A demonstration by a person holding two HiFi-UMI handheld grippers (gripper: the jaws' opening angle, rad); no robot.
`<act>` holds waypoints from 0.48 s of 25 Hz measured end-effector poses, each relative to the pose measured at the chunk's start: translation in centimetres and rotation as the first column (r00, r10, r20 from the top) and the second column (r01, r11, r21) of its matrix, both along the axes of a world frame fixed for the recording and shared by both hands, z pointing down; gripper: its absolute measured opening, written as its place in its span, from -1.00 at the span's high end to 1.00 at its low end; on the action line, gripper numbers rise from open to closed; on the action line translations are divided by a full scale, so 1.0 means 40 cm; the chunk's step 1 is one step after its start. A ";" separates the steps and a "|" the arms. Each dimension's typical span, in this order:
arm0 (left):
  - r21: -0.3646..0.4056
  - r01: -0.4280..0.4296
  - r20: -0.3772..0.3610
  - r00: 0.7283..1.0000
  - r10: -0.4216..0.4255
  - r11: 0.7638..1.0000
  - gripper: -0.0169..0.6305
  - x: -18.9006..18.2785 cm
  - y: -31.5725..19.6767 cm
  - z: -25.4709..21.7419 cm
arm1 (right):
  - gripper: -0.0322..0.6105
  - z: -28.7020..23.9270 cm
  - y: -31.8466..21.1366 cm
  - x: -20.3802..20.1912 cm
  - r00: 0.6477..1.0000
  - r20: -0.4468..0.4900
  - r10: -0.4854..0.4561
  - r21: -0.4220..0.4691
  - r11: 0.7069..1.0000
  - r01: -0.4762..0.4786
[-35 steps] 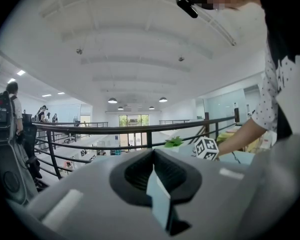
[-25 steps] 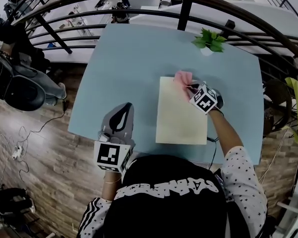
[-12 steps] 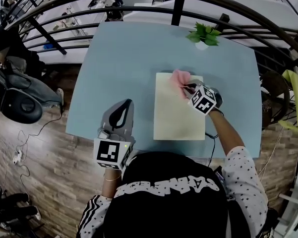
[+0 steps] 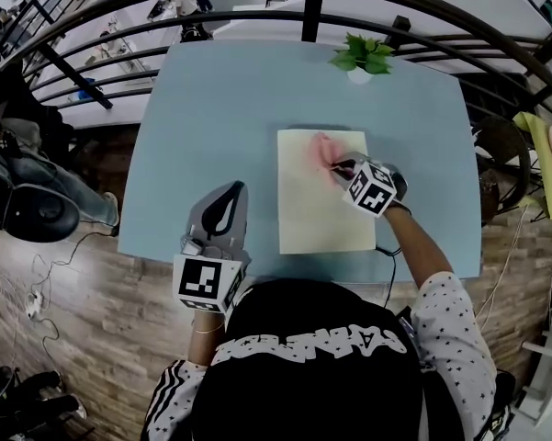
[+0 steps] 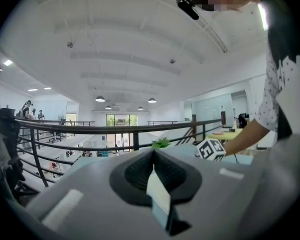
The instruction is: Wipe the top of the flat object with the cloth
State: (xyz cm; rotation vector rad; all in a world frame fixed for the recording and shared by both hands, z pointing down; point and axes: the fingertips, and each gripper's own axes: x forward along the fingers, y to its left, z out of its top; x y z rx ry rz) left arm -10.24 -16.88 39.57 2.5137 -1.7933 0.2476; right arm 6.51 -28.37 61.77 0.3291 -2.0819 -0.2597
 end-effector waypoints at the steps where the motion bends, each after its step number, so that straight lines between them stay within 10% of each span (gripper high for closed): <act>1: 0.000 -0.006 0.000 1.000 0.006 1.000 0.95 0.004 -0.001 0.000 | 0.84 0.001 0.007 0.003 1.000 0.002 -0.001 -0.007 1.000 0.001; 12: -0.010 -0.069 -0.006 0.998 0.069 0.998 0.95 0.049 -0.002 0.008 | 0.84 0.006 0.087 0.030 0.999 -0.019 -0.034 -0.029 0.999 0.034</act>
